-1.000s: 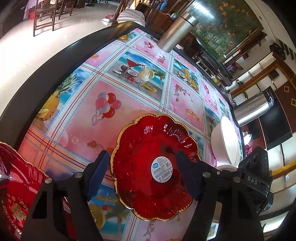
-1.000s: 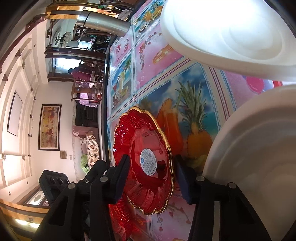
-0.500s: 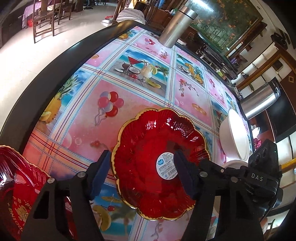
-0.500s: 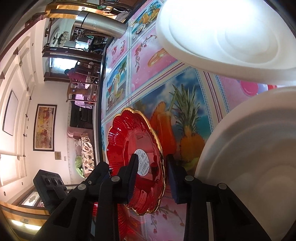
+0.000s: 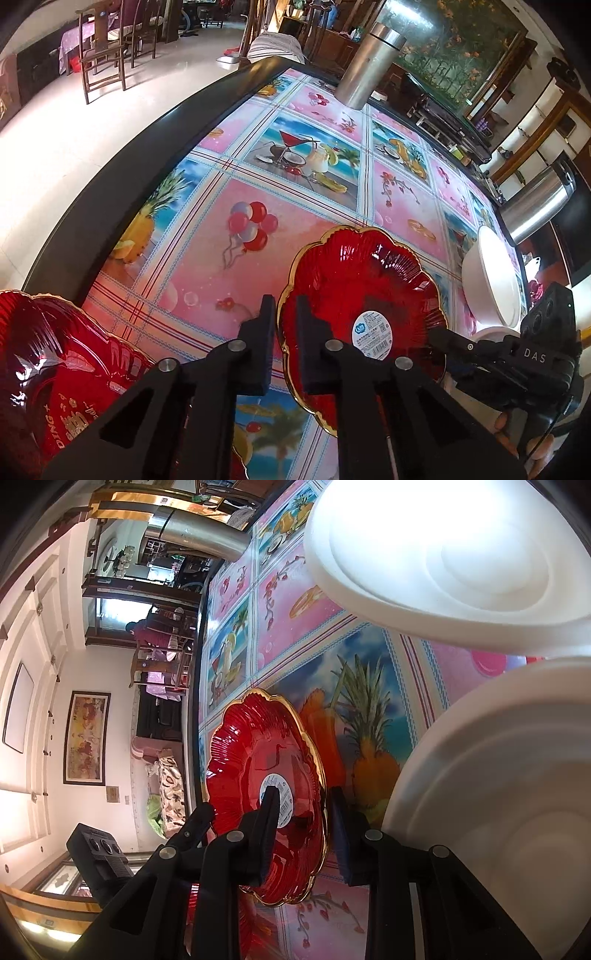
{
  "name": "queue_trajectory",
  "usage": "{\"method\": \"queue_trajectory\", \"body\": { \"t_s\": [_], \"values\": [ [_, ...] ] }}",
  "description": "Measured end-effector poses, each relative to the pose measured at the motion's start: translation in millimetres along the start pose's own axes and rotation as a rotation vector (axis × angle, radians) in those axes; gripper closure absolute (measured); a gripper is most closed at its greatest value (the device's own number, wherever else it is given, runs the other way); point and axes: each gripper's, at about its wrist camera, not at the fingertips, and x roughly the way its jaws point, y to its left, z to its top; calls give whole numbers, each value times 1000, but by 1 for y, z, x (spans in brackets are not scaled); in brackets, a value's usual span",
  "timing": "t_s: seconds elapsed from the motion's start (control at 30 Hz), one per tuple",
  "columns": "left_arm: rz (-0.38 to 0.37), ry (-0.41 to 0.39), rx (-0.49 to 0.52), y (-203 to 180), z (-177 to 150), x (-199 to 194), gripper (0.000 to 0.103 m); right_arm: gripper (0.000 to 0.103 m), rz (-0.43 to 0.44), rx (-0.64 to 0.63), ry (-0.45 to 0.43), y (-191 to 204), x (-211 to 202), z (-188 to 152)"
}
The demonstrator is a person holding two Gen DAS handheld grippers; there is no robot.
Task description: Organize plates and bowls
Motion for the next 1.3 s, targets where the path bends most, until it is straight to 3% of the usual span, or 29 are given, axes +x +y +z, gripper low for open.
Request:
{"method": "queue_trajectory", "body": {
  "t_s": [0.43,0.67,0.9,1.3],
  "values": [
    [22,-30,30,-6,0,-5,100,76,-6,-6,-18,0,-2,0],
    [17,-16,26,-7,-1,-1,100,98,-51,-3,-54,-4,-6,2],
    [10,-20,30,-9,-2,-2,100,99,-91,-45,-95,3,-11,0],
    [22,-45,45,-13,-2,-6,100,99,-85,-58,-124,8,-12,1]
  ]
}}
